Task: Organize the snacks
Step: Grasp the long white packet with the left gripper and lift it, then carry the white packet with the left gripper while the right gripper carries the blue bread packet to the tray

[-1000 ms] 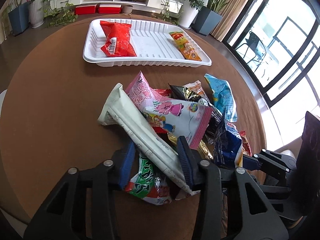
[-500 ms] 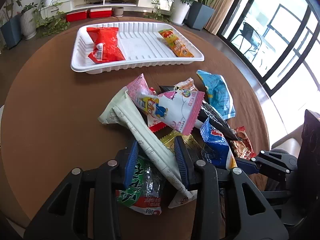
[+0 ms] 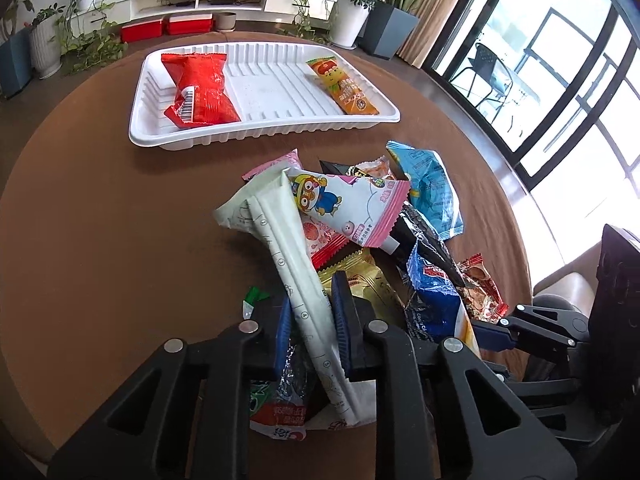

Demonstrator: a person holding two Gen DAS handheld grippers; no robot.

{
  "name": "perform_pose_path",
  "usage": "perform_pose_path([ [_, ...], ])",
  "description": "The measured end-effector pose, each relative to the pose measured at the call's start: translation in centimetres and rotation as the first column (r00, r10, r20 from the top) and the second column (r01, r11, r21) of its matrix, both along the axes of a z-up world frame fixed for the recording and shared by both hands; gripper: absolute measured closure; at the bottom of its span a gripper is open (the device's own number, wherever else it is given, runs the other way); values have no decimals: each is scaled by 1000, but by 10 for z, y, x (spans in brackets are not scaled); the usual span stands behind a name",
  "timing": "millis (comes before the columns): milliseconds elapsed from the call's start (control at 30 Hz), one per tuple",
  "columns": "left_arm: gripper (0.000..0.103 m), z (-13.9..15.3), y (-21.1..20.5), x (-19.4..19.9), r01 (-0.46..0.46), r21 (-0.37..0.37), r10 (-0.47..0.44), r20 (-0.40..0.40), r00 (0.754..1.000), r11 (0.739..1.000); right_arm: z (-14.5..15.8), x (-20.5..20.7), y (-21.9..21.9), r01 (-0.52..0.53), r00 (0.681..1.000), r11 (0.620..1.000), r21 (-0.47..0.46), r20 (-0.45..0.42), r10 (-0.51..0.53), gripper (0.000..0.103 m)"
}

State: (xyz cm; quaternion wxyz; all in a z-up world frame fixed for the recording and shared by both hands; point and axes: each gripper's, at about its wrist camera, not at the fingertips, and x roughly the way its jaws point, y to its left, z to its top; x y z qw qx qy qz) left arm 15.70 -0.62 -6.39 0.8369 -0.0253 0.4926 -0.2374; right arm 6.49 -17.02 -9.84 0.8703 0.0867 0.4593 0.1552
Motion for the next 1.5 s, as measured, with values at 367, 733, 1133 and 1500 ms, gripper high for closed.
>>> perform_pose_path([
  [367,91,10,0,-15,38,12,-39,37,999,999,3,-4,-2,8,1000,1000,21,14,-8,74],
  [733,91,18,12,-24,16,-83,-13,34,999,996,10,-9,-12,28,999,997,78,30,-30,75],
  [1133,91,33,40,-40,-30,-217,36,24,999,976,18,-11,-27,51,998,984,173,25,-56,75],
  [1500,91,57,76,-40,-71,-326,89,42,995,943,36,-10,-65,115,991,963,244,40,-128,75],
])
